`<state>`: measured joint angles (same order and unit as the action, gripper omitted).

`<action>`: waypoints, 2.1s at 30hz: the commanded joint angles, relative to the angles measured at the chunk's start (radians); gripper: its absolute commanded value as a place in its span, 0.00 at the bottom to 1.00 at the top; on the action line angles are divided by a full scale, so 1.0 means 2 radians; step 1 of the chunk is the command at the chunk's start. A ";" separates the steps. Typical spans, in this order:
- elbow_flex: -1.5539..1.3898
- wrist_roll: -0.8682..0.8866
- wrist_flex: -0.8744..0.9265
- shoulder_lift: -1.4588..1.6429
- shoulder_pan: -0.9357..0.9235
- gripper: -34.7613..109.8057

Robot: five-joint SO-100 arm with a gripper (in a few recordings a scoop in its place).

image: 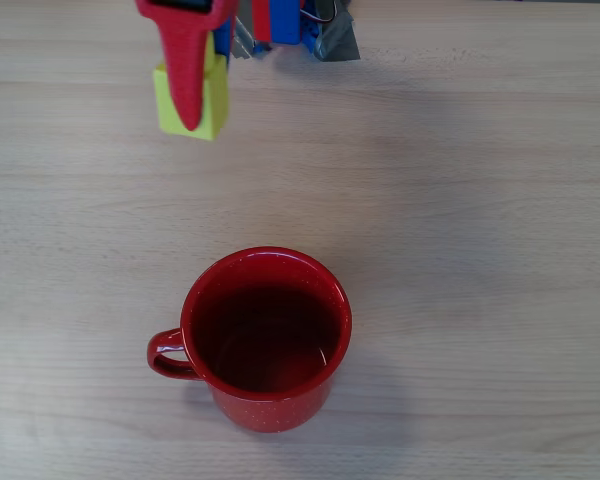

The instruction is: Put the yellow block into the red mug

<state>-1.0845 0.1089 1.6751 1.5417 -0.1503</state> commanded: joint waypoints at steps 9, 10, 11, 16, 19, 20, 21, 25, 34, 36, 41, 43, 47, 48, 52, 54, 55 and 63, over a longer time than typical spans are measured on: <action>0.066 0.023 -0.102 -0.013 0.045 0.24; 0.080 0.025 -0.106 -0.027 0.048 0.24; 0.095 0.028 -0.109 -0.042 0.049 0.24; 0.158 0.038 -0.123 -0.114 0.062 0.24; 0.199 0.047 -0.131 -0.156 0.071 0.24; 0.216 0.048 -0.133 -0.172 0.073 0.24; 0.231 0.048 -0.135 -0.186 0.075 0.24; 0.284 0.049 -0.147 -0.239 0.081 0.24; 0.343 0.047 -0.164 -0.308 0.084 0.24; 0.343 0.047 -0.161 -0.313 0.085 0.24; 0.341 0.052 -0.153 -0.323 0.086 0.24; 0.341 0.052 -0.153 -0.327 0.086 0.24; 0.331 0.054 -0.166 -0.328 0.081 0.25; 0.330 0.054 -0.166 -0.328 0.079 0.26; 0.330 0.047 -0.167 -0.334 0.077 0.33; 0.330 0.043 -0.169 -0.336 0.076 0.35; 0.330 0.041 -0.170 -0.337 0.075 0.37; 0.330 0.036 -0.171 -0.339 0.071 0.46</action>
<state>-0.4648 0.1825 1.3484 0.8023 0.0031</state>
